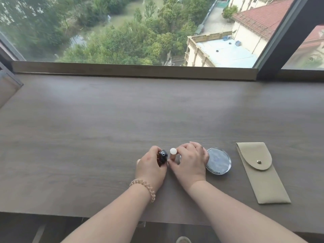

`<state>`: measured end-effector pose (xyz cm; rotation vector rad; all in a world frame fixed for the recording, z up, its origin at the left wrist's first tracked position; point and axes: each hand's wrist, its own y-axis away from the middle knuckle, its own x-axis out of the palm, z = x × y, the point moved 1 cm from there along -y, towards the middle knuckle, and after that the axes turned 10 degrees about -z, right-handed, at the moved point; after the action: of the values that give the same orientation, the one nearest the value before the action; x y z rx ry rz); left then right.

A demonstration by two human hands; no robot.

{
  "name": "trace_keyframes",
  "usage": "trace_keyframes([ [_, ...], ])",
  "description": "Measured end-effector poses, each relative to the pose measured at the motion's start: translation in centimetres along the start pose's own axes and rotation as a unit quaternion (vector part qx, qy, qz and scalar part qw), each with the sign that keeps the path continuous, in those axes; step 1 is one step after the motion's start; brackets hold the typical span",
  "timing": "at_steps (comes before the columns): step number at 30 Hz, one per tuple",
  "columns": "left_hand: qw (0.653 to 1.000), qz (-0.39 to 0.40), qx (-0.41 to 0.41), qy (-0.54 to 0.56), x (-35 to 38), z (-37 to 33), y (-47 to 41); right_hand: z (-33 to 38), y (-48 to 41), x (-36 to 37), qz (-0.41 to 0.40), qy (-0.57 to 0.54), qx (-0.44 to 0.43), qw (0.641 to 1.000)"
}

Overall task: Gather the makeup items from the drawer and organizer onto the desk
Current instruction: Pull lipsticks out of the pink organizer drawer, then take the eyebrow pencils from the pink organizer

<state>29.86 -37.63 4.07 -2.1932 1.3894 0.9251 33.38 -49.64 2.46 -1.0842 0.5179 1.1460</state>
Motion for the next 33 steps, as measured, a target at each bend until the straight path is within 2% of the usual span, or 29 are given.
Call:
trace_keyframes([
  [4,1.0,-0.01,0.011,-0.02,0.2,0.1,0.0,-0.1,0.0,0.1,0.006,0.004,-0.008,1.0],
  [9,0.997,-0.001,0.022,-0.077,-0.5,-0.2,0.6,-0.7,-0.2,-1.6,0.079,-0.012,0.009,0.997],
  [12,0.998,-0.014,0.022,-0.063,-2.0,-0.5,0.8,-0.3,-0.2,-3.5,0.067,-0.052,-0.026,0.996],
  [15,0.999,-0.036,0.014,-0.024,-4.7,-1.5,0.6,1.6,-1.1,-5.5,0.014,-0.108,-0.075,0.991],
  [18,0.993,-0.115,0.028,-0.005,-9.4,-1.9,0.9,5.9,-2.3,-7.0,-0.013,-0.16,-0.135,0.978],
  [20,0.984,-0.167,0.044,-0.046,-12.9,-1.8,1.3,9.3,-2.9,-7.2,-0.01,-0.184,-0.168,0.968],
  [23,0.96,-0.249,0.023,-0.123,-18.7,0.4,3.5,15.7,-2.0,-6.7,0.031,-0.201,-0.24,0.949],
  [28,0.928,-0.289,-0.052,-0.228,-26.7,5.6,8.3,24.1,2.8,-5.7,0.112,-0.213,-0.323,0.915],
  [33,0.9,-0.331,-0.135,-0.251,-34.2,11.4,12.3,32.2,8.4,-4.7,0.172,-0.244,-0.385,0.873],
])
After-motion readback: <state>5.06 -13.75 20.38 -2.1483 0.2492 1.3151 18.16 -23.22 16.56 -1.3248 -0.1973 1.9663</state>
